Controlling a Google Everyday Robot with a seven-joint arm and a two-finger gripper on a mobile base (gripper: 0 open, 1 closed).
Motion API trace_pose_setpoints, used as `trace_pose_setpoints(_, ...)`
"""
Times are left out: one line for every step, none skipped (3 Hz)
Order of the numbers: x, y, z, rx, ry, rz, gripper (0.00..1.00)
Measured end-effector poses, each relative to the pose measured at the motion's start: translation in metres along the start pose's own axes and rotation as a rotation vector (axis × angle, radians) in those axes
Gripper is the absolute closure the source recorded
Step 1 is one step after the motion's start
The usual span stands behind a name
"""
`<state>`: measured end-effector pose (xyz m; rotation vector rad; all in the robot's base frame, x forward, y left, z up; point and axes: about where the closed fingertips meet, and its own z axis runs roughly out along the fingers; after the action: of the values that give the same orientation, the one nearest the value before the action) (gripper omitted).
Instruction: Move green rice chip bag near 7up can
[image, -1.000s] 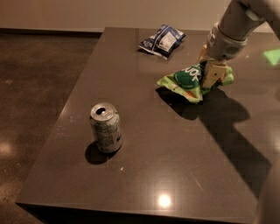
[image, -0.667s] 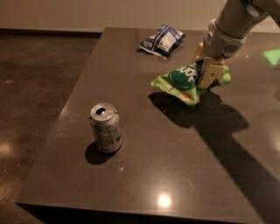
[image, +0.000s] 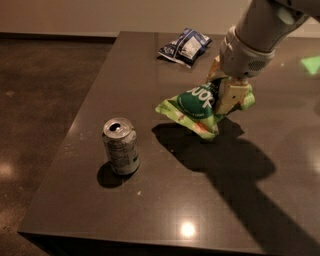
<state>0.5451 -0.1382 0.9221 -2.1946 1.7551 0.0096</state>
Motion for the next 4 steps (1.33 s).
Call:
trace_pose_setpoints(-0.022,0.017,0.006,-0.017,-0.020,-0.041,1.00)
trace_pose_setpoints(-0.039,0.028,0.012,-0.033,-0.040,-0.075,1.00)
trace_pose_setpoints(-0.055,0.037,0.017,-0.040,-0.063,-0.099,1.00)
trace_pose_setpoints(-0.067,0.042,0.020,-0.036,-0.080,-0.102,0.86)
